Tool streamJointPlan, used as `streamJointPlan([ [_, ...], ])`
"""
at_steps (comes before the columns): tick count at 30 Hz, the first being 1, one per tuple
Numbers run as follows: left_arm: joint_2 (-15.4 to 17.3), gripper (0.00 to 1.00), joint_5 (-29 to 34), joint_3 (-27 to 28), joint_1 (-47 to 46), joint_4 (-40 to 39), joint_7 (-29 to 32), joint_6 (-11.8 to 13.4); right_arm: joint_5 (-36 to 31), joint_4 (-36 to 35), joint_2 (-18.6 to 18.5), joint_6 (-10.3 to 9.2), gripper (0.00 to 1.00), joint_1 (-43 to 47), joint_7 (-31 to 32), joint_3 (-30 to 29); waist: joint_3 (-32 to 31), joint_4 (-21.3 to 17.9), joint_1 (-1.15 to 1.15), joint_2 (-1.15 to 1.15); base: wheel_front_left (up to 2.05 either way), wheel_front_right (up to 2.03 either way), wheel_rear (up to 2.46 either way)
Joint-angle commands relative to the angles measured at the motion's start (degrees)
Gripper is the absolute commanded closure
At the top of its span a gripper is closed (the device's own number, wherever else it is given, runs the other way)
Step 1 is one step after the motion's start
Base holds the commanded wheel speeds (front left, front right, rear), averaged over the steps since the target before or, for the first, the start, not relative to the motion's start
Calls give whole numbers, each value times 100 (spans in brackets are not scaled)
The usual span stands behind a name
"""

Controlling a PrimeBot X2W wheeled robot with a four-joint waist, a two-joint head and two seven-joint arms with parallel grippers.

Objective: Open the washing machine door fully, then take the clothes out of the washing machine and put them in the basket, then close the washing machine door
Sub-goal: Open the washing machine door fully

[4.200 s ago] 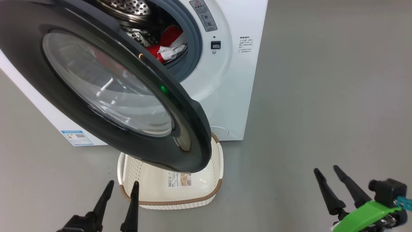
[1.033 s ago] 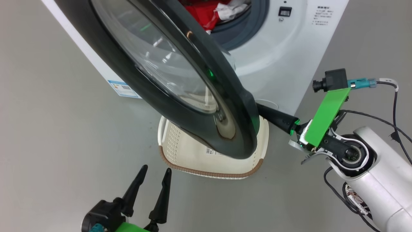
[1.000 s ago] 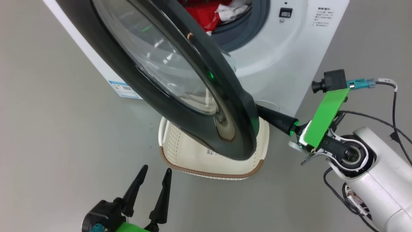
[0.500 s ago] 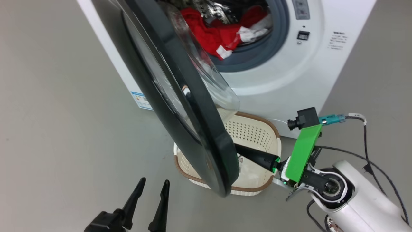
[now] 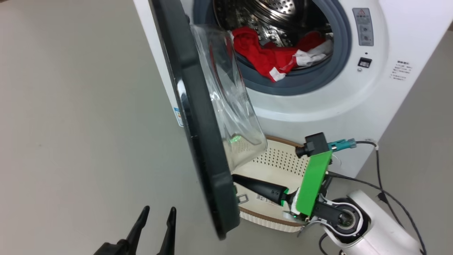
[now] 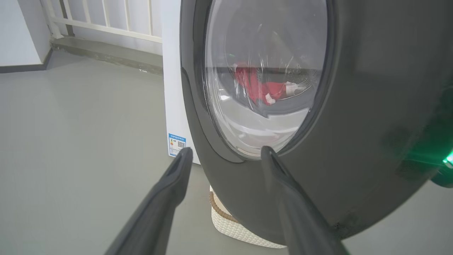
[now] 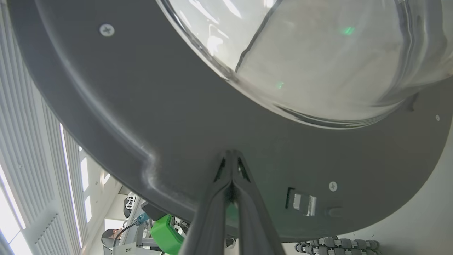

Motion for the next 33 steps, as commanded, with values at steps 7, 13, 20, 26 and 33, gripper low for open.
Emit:
streamJointPlan([
  [7,56,0,33,317,18,-242,-69,96,-116,-139,354,45,100,-59,163,141,-54,108,0,0,0,0,0],
  [13,56,0,40,369,52,-264,-69,98,-151,-118,434,45,100,-35,176,154,-80,105,0,0,0,0,0],
  [20,56,0,77,393,81,-253,-69,63,-319,-151,434,45,95,63,30,120,-143,86,0,0,0,0,0],
  [26,56,0,106,392,83,-210,-69,11,-447,-102,327,45,0,193,-217,73,-196,66,0,0,0,0,0],
  [33,56,0,154,393,87,-157,-69,-44,-501,7,74,45,0,524,-626,-12,-278,33,0,0,0,0,0],
])
